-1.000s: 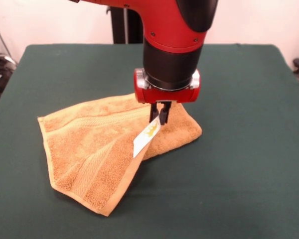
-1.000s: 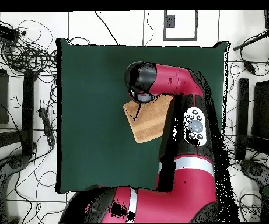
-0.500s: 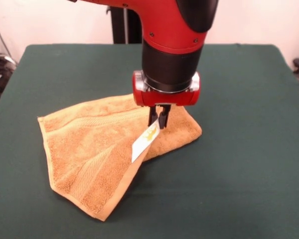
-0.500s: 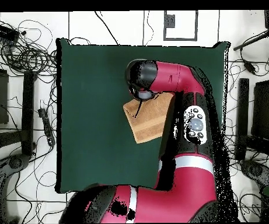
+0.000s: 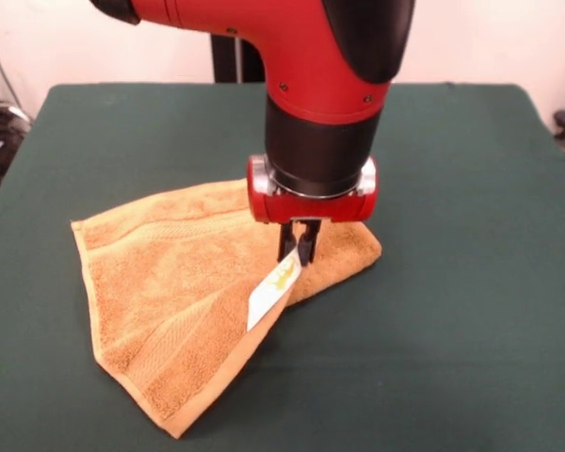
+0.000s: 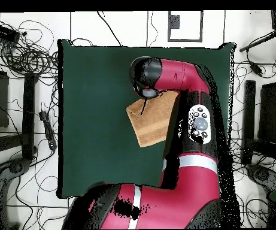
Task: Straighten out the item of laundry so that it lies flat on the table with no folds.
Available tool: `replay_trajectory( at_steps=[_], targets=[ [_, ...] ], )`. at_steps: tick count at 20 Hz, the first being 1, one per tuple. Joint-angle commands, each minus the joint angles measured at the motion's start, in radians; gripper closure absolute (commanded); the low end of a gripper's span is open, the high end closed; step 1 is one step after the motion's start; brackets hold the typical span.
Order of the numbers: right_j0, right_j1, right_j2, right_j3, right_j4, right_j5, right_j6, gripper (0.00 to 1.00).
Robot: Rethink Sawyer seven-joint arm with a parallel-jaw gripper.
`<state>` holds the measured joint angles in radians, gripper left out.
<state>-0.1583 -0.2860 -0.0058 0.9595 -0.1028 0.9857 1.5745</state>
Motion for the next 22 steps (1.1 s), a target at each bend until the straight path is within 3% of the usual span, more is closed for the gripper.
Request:
replay_trajectory(
  at_steps=[1,22],
  targets=[
    [0.049,0.075,0.096,-0.047,0.043,0.015,0.142,1.0],
    [0.055,0.109,0.096,-0.143,0.053,0.063,0.127,1.0]
  ],
)
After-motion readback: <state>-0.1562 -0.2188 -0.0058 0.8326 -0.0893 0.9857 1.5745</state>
